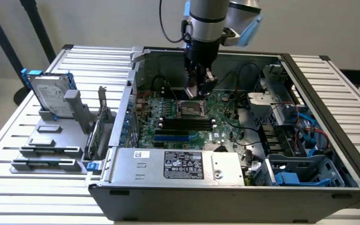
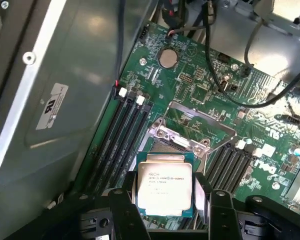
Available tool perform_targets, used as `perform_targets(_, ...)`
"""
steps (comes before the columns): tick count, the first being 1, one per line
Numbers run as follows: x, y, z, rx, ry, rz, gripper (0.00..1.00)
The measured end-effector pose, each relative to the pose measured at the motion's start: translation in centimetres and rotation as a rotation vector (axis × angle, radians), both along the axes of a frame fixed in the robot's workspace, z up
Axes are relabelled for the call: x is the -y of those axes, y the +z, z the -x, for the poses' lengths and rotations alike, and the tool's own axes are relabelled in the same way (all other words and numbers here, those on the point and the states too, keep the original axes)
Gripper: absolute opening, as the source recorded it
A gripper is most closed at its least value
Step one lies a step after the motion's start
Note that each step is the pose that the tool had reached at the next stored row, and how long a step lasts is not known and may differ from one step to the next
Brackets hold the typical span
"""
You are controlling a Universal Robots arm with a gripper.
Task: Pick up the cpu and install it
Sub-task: 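Place the cpu into insertion slot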
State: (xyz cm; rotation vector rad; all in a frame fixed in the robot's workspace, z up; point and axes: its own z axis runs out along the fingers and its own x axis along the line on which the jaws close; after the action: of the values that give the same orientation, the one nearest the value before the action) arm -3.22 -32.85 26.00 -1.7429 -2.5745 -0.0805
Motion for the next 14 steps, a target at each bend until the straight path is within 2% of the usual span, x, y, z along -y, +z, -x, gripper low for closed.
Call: perform_targets(14, 0.00, -1.79, 0.0, 0.0000, -0.255, 0.0000, 0.55)
